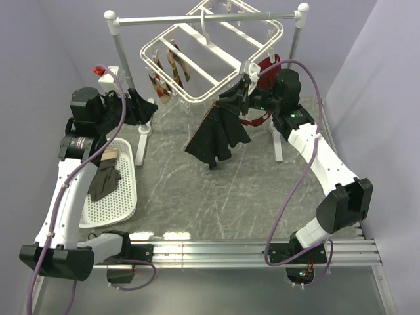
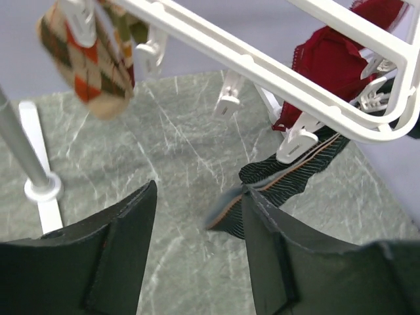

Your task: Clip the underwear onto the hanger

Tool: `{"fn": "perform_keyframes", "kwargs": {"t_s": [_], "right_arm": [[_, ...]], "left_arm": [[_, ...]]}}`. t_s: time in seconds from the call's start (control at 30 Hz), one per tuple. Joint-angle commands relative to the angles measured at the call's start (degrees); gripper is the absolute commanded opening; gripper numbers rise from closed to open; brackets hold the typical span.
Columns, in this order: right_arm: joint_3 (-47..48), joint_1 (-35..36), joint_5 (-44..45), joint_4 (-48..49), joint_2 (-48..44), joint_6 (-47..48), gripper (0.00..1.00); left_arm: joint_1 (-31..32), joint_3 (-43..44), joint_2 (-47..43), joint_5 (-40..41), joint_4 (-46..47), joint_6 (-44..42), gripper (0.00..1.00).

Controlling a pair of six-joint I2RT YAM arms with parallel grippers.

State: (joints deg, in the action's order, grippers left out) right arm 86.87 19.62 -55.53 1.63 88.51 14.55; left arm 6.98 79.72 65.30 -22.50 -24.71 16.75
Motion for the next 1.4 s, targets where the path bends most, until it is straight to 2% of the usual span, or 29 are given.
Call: {"fn": "perform_keyframes", "kwargs": {"t_s": [0.0,0.17,0.4,0.53,0.63,0.77,0.87,1.07,1.37], "right_arm": [[-0.03,-1.16,1.30,-0.31,-2.81,1.01,0.34],[-0.56,-2.13,2.00,-0.84,-3.61,1.10,0.36],[-0.04,-2.57,2.18,-0.75,-3.26,0.13,0.36],[0.40,-2.74,2.00,-0.31,-2.82,-0.66,0.36],[-0.03,-2.65,1.30,0.39,-3.69,-2.06,0.36],[-0.91,-2.74,0.60,2.06,-5.36,-5.57,0.36],[-1.09,-2.65,-0.19,3.12,-6.51,-8.73,0.36],[-2.93,-1.87,0.33,6.19,-9.58,-16.11,0.36],[-6.36,1.56,1.74,7.78,-13.36,-23.15,0.35]], "left_arm": [[-1.01,0.61,1.67,-8.78,7.12,-5.50,0.59],[-1.01,-4.39,1.76,-9.32,20.54,-4.98,0.58],[-0.92,-5.98,6.33,-12.74,33.12,-3.40,0.54],[-0.57,-5.98,10.10,-15.21,37.09,-3.04,0.53],[-0.48,-5.37,12.13,-13.45,37.80,-3.30,0.49],[-0.48,-5.02,12.84,-12.91,39.03,-4.27,0.38],[-0.48,-4.14,13.28,-14.41,39.21,-4.01,0.23],[0.05,-2.03,13.54,-15.73,35.53,-5.59,0.05],[1.98,-3.08,10.55,-15.64,32.89,-7.00,0.01]]}}
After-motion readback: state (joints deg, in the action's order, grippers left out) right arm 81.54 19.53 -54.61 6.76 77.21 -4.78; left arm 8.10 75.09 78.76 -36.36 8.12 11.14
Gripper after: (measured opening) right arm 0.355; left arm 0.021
